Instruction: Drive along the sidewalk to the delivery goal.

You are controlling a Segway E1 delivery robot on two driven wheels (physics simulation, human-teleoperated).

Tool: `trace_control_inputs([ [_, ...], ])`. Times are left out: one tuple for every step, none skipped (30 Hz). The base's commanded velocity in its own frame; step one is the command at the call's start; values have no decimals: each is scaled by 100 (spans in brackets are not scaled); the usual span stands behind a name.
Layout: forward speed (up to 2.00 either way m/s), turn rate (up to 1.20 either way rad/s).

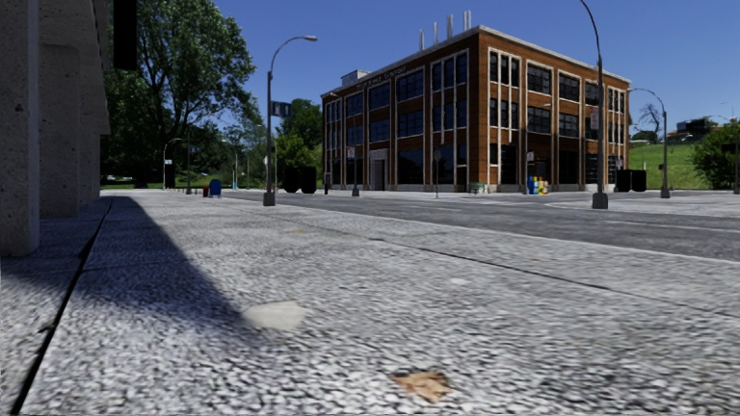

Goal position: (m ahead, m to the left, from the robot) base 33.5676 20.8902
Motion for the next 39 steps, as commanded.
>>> trace_control_inputs([
  [149,0],
  [151,0],
  [153,0],
  [160,0],
  [168,0],
  [168,0],
  [171,0],
  [171,5],
  [171,16],
  [171,16],
  [171,25],
  [171,27],
  [171,28],
  [171,28],
  [171,28],
  [171,28],
  [171,28],
  [171,28],
  [171,28],
  [171,28],
  [171,28],
  [171,28],
  [171,29],
  [171,29],
  [171,29],
  [172,30],
  [172,30],
  [172,30],
  [181,30],
  [200,30],
  [200,30],
  [200,30],
  [200,30],
  [200,30],
  [200,30],
  [200,30],
  [200,30],
  [200,30],
  [200,32],
])
